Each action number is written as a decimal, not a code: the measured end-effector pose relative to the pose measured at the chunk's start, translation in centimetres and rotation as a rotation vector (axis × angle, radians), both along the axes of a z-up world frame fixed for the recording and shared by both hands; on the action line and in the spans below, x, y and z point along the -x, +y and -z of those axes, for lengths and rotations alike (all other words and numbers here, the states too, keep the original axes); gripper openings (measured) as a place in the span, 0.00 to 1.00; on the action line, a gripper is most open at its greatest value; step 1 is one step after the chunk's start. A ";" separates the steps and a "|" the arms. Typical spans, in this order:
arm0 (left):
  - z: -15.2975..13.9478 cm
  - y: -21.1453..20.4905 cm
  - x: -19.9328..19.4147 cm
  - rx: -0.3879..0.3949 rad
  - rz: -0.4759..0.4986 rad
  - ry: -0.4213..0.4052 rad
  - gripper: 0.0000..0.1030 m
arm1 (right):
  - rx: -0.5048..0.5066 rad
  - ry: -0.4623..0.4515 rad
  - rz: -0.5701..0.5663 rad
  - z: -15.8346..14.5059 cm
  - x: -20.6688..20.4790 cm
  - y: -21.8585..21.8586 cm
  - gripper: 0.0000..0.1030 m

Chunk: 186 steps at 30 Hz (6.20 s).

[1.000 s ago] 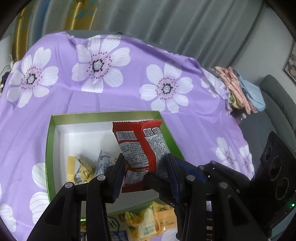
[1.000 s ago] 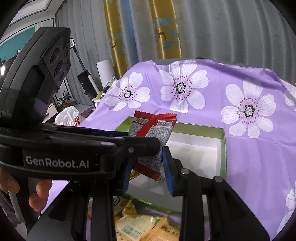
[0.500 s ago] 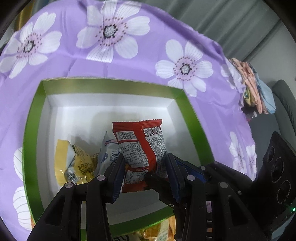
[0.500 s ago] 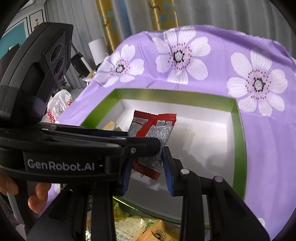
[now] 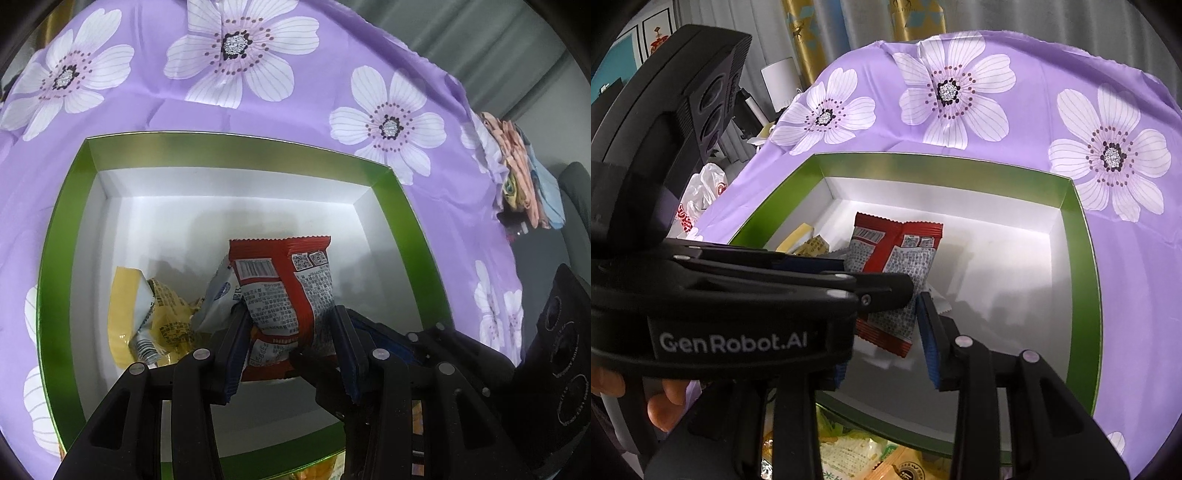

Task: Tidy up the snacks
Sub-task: 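Carry the biscuit packet into the green box and open the right tool, then withdraw the right tool from the box toward the remaining snacks, then grasp the yellow bread pack with the right tool and lift it, then carry the yellow bread pack into the green box and release it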

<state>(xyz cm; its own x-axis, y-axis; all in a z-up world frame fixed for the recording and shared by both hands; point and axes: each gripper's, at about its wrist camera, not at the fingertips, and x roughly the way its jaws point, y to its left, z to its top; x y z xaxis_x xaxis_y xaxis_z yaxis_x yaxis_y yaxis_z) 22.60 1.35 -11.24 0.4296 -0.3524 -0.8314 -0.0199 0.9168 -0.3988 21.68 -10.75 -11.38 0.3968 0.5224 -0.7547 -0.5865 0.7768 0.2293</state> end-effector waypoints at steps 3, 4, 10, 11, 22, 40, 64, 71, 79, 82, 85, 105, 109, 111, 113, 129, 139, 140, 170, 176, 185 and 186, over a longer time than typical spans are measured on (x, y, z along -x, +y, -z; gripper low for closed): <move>0.0 -0.1 0.1 -0.002 -0.004 0.009 0.42 | 0.004 0.000 0.004 -0.1 0.2 -0.1 0.35; 0.0 -0.1 0.2 -0.010 -0.004 0.010 0.42 | 0.007 -0.001 0.003 -0.2 0.2 0.0 0.38; -0.5 -0.3 0.8 -0.058 -0.013 0.000 0.65 | 0.002 -0.008 0.012 -0.8 0.8 -0.4 0.47; -0.7 -0.2 1.0 -0.068 -0.018 -0.005 0.67 | 0.002 -0.010 0.018 -0.9 0.9 -0.5 0.51; -4.0 0.0 4.8 -0.193 -0.069 -0.105 0.90 | -0.028 -0.083 0.099 -4.2 4.4 -3.8 0.77; -10.1 -0.8 16.0 -0.309 -0.120 -0.302 0.92 | -0.095 -0.160 0.174 -9.6 14.1 -7.6 0.93; -9.6 -1.0 22.3 -0.169 -0.122 -0.280 0.92 | -0.108 -0.135 0.196 -9.5 19.0 -9.6 0.94; -7.0 -1.2 22.5 -0.125 -0.088 -0.216 0.92 | -0.078 -0.067 0.219 -6.8 18.9 -10.5 0.94; -4.5 -2.7 23.1 -0.063 0.006 -0.182 0.92 | -0.042 -0.026 0.228 -4.6 18.5 -11.0 0.94; -4.5 -3.6 23.3 -0.033 0.050 -0.201 0.92 | -0.023 -0.014 0.228 -3.8 18.2 -11.0 0.93; -4.5 -4.4 23.0 0.005 0.093 -0.213 0.92 | -0.010 -0.010 0.226 -3.1 18.0 -11.0 0.92; -0.8 -8.7 15.3 0.088 0.199 -0.168 0.91 | -0.047 0.042 0.210 1.3 15.7 -11.7 0.75; -0.3 -9.5 13.8 0.075 0.223 -0.151 0.83 | -0.053 0.049 0.201 1.7 15.1 -11.5 0.72; 0.0 -9.8 13.1 0.064 0.231 -0.141 0.83 | -0.053 0.051 0.193 1.9 14.8 -11.3 0.71; 0.3 -9.9 12.6 0.062 0.231 -0.128 0.82 | -0.051 0.047 0.182 2.0 14.5 -11.0 0.69; 1.8 -9.9 11.1 0.041 0.227 -0.043 0.72 | -0.014 0.030 0.138 2.4 12.7 -10.0 0.63; 2.9 -10.2 9.7 0.044 0.185 0.057 0.56 | 0.051 0.027 0.108 2.6 11.9 -10.1 0.51; 3.3 -10.3 9.6 0.038 0.183 0.072 0.54 | 0.063 0.026 0.102 2.8 11.8 -10.0 0.48; -3.9 -11.4 13.8 0.004 0.227 -0.116 0.49 | 0.003 -0.131 0.150 -3.8 16.1 -11.5 0.18; -7.0 -9.3 12.8 -0.013 0.191 -0.180 0.49 | -0.015 -0.204 0.107 -6.6 14.3 -9.4 0.18; -8.9 -5.2 8.5 -0.018 0.133 -0.196 0.49 | -0.042 -0.238 0.059 -8.1 9.7 -5.9 0.18; -8.8 -5.0 8.1 -0.017 0.131 -0.192 0.49 | -0.043 -0.234 0.056 -8.0 9.2 -5.7 0.18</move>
<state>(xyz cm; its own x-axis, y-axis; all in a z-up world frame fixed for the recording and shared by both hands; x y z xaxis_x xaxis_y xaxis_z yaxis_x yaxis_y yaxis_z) 14.48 -3.66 -2.43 0.5321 -0.4025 -0.7449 0.1746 0.9131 -0.3686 12.48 -16.40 -3.35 0.5880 0.5244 -0.6158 -0.5836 0.8022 0.1260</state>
